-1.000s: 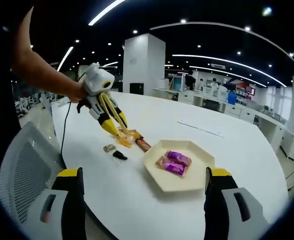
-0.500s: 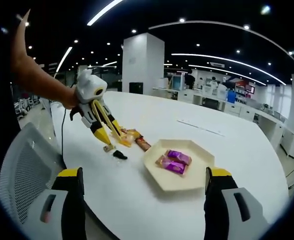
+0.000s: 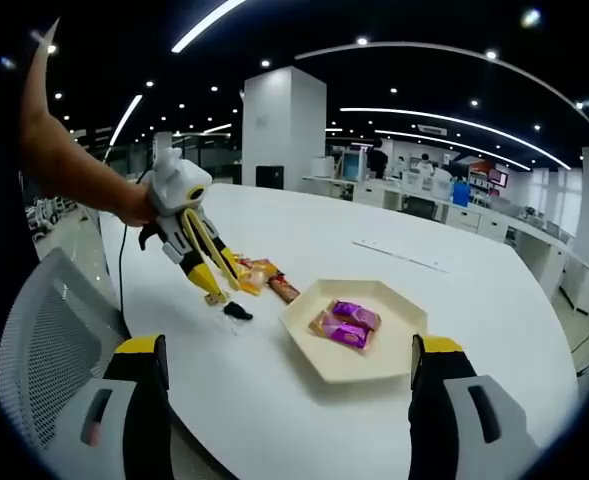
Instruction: Place the target food into the container with the food tongs after gripping and lifting it, then release it inside without dropping or visibly crushing the food.
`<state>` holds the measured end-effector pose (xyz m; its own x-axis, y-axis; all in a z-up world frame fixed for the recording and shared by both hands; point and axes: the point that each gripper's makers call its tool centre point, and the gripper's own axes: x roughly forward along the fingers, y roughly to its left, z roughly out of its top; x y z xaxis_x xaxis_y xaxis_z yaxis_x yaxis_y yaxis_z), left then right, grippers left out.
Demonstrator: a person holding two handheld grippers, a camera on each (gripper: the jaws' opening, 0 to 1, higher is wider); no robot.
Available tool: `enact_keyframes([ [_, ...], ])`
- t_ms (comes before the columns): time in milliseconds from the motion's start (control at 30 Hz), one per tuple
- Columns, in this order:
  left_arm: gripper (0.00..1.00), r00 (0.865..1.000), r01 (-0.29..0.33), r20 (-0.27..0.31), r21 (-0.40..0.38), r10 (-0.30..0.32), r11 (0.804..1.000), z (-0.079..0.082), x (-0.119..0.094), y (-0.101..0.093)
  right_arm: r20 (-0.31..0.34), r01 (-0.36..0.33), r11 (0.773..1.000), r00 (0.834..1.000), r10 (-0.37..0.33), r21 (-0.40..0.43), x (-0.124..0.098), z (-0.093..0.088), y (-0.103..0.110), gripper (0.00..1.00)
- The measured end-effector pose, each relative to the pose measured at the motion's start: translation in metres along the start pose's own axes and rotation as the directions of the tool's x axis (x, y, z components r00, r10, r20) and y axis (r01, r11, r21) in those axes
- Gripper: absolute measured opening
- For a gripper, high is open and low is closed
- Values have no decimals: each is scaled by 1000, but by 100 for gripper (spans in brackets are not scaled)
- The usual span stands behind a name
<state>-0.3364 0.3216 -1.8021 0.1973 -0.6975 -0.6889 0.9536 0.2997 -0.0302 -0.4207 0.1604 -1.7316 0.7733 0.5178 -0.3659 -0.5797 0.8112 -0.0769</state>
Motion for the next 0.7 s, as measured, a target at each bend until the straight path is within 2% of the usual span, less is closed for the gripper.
enact_keyframes([
  [467,24,1000,-17,-10,69,18,997,-10,10,-2,-6,0,1000,1000,0,0,0,-1,0,99],
  [700,23,1000,-13,-16,38,14,999,-17,19,1,-18,-1,1000,1000,1,1,0,-3,1,99],
])
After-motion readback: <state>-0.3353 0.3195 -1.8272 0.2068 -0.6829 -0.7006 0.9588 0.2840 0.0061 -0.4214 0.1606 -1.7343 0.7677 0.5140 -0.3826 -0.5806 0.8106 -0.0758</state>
